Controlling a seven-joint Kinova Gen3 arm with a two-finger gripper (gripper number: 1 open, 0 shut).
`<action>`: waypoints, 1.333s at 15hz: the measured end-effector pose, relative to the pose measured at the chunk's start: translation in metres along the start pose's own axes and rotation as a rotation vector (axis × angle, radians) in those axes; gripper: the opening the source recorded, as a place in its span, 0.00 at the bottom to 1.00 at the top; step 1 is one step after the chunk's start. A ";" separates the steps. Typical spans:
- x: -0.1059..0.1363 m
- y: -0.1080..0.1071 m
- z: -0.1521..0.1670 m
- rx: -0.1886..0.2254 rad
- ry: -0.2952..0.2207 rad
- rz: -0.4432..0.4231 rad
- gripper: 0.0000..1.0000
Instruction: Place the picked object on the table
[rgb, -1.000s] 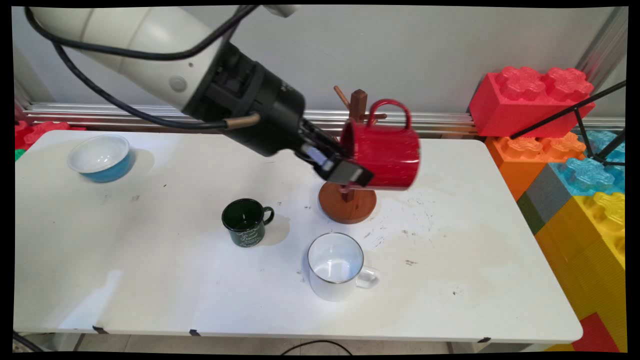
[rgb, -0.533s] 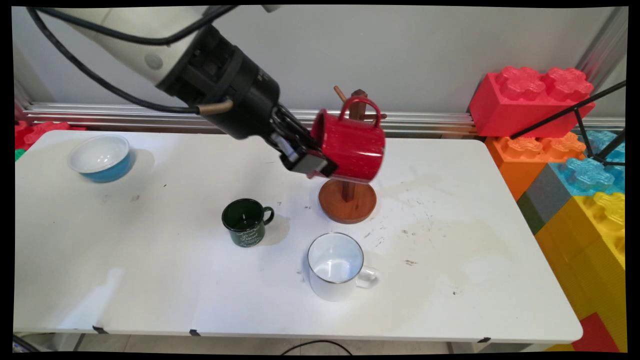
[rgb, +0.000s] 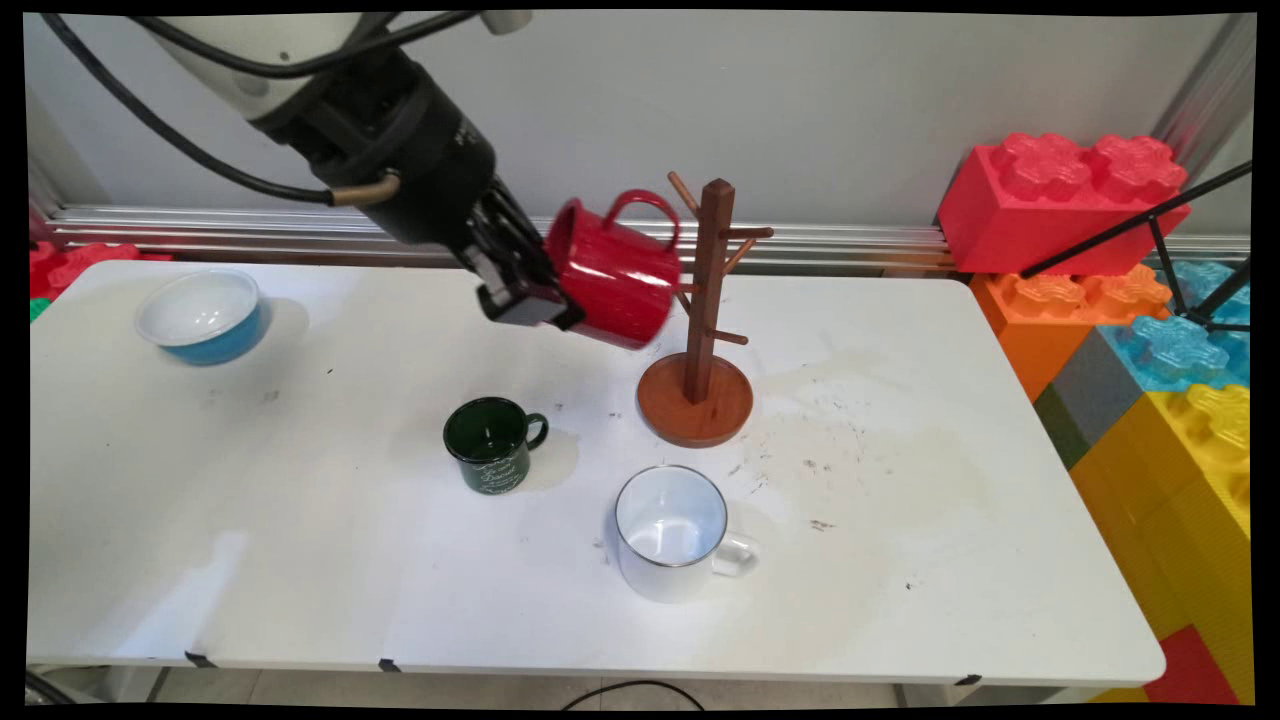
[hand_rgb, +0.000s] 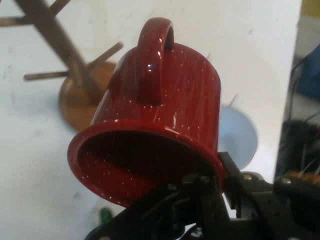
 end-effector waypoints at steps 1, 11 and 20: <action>-0.001 -0.004 -0.003 0.024 -0.030 0.018 0.00; -0.014 -0.056 -0.004 0.229 -0.242 0.151 0.00; -0.021 -0.103 0.028 0.305 -0.425 0.270 0.00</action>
